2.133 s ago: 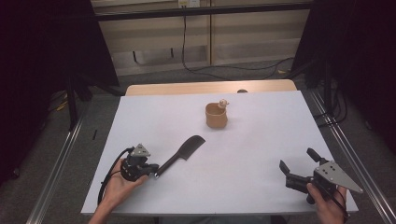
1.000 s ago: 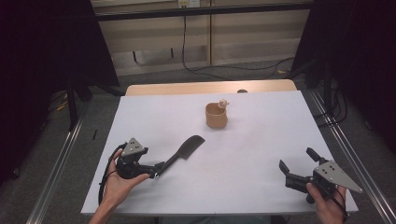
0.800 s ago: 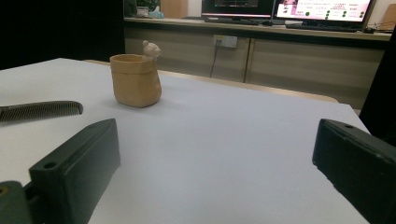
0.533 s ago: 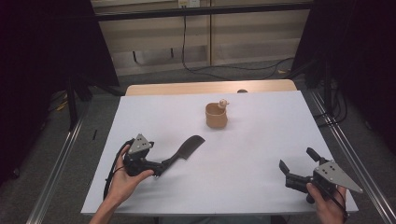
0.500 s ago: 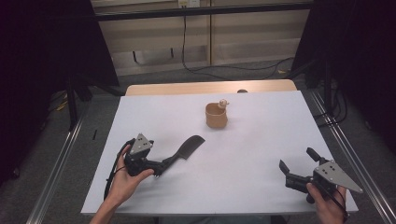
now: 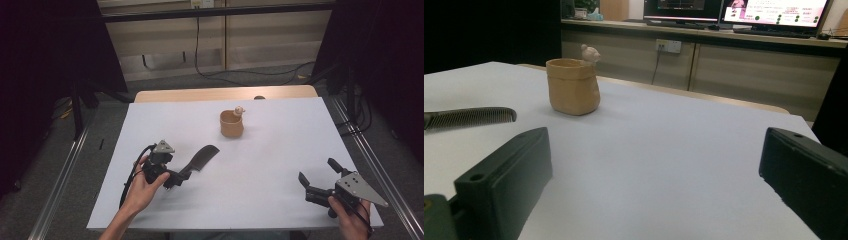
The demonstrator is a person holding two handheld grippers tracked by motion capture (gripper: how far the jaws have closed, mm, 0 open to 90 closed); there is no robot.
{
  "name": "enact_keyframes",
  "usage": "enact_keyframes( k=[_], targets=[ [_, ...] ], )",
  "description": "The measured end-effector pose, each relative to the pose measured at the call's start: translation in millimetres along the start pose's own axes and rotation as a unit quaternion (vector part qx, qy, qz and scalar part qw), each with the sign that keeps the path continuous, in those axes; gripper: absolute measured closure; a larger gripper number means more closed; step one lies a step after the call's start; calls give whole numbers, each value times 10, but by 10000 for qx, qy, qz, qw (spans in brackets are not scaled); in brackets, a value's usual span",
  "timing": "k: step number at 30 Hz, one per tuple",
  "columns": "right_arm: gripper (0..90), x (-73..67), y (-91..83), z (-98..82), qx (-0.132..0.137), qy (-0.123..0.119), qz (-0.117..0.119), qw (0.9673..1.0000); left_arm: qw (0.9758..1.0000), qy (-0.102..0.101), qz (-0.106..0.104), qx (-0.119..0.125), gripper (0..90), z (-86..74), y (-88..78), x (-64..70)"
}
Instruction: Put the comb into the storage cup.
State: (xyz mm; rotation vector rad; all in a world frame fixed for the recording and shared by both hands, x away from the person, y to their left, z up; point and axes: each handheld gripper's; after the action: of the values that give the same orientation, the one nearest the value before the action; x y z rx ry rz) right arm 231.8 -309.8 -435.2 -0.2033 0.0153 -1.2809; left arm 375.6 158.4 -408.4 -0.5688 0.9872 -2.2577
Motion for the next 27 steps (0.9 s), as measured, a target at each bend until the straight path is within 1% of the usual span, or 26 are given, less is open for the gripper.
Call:
enact_keyframes(
  k=[4, 5, 7, 8, 9, 10, 11, 14, 15, 17, 18, 19, 20, 21, 22, 23, 24, 27],
  targets=[
    [2, 2, -1, -1, -8, -2, -3, 10000, 9996, 85, 2, -253, 71, 72, 67, 2],
    [2, 1, -1, -1, -9, -7, -2, 10000, 9994, 128, 17, -335, 79, 90, 83, -1],
    [2, -1, 1, -1, -5, -16, 7, 10000, 9989, 153, 75, -426, 107, 116, 117, -12],
    [2, -2, 1, -1, -9, -14, 21, 10000, 9988, 118, 13, -476, 113, 122, 134, -24],
    [2, -2, 0, -1, -10, -15, 21, 10000, 9986, 153, -7, -502, 113, 120, 150, -35],
    [2, -2, -1, -1, -1, -14, 27, 10000, 9981, 164, -12, -587, 113, 114, 166, -36],
    [2, -1, -2, -1, -8, -10, 22, 10000, 9975, 244, -56, -660, 113, 112, 173, -49],
    [2, 2, 2, -4, -14, -10, 20, 10000, 9970, 326, -68, -705, 106, 123, 190, -48],
    [3, 0, 4, -4, -15, -10, 22, 10000, 9971, 323, -128, -674, 99, 134, 200, -45],
    [5, -2, 6, -4, -32, -27, 46, 10000, 9966, 424, -79, -695, 116, 170, 215, -46],
    [6, -3, 6, -4, -35, -38, 46, 10000, 9962, 462, -85, -733, 112, 187, 224, -53],
    [6, -6, 6, -4, -33, -38, 50, 10000, 9958, 446, -119, -792, 112, 198, 240, -61],
    [6, -5, 6, -4, -24, -43, 56, 10000, 9952, 454, -109, -863, 119, 207, 252, -69],
    [6, -5, 4, -5, -17, -39, 46, 10000, 9946, 480, -48, -918, 138, 211, 265, -73],
    [6, -3, 4, -5, -10, -37, 45, 10000, 9940, 449, -26, -995, 174, 214, 276, -79],
    [6, -1, 3, -5, -19, -31, 31, 10000, 9930, 504, 28, -1065, 206, 219, 287, -89],
    [6, 0, 3, -5, -25, -24, 28, 10000, 9928, 473, 100, -1093, 227, 219, 301, -91],
    [6, -2, 3, -5, -22, -32, 47, 10000, 9921, 405, 151, -1178, 278, 213, 306, -104]
  ],
)
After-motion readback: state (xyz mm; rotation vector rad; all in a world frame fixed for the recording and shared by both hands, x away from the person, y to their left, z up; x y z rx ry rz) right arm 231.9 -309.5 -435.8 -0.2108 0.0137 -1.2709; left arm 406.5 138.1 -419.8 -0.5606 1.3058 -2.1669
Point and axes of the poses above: each handheld gripper's, and its own axes: y roughly forward along the jaws, z roughly out of its top, x roughly to its right, and after that the axes turned 4 degrees about -y, right-handed
